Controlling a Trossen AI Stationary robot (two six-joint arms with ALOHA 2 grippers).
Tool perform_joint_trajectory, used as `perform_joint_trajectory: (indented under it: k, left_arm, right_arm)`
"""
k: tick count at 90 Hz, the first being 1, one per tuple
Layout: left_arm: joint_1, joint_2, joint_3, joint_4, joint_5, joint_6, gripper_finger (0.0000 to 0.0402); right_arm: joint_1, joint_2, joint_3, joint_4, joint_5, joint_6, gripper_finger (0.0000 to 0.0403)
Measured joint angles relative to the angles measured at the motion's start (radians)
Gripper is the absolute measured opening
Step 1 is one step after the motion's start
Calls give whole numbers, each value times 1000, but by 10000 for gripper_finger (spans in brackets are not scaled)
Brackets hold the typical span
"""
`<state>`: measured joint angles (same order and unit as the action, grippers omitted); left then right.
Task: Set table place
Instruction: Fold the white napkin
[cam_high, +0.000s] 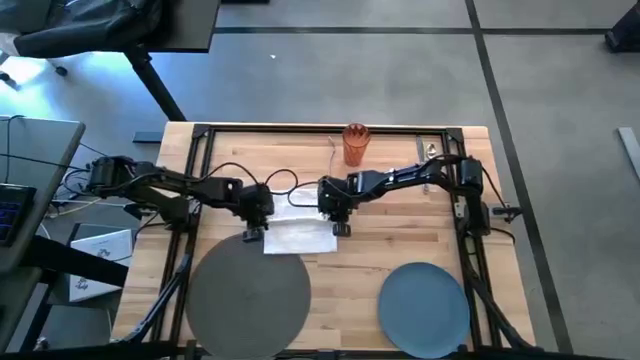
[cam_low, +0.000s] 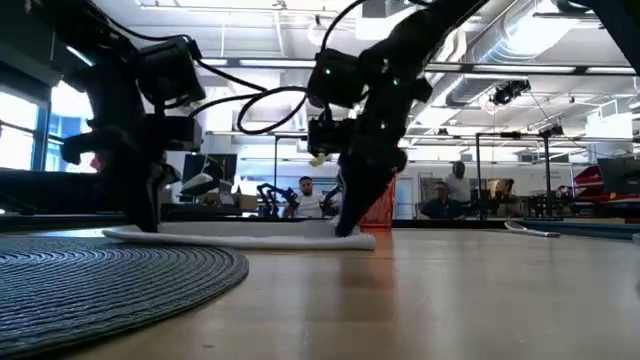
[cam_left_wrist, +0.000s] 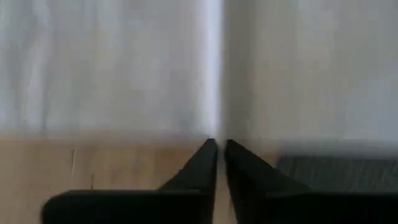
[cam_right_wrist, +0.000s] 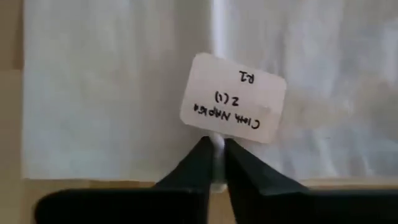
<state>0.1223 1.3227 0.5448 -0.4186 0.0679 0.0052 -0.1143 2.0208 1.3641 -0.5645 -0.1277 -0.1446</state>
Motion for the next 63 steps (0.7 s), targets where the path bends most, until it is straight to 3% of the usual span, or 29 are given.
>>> perform_joint_trajectory:
  k: [15,23,34,42,53,63]
  left_arm:
    - [22,-35,158,-207,-171,137,1]
    - [42,-60,230,-251,-242,175,1]
    - [67,-71,269,-283,-206,181,0]
    - [71,-79,268,-262,-176,100,0]
    - [67,-78,215,-137,-53,76,15]
    - [59,-78,151,25,-37,1,53]
  right_arm:
    - [-18,-22,183,-141,177,-52,2]
    - [-33,-20,266,-168,218,-66,2]
    - [-50,-21,339,-215,224,-66,1]
    - [-52,-19,402,-287,224,-73,1]
    - [-56,-22,469,-335,229,-104,0]
    - [-56,-20,496,-346,229,-99,0]
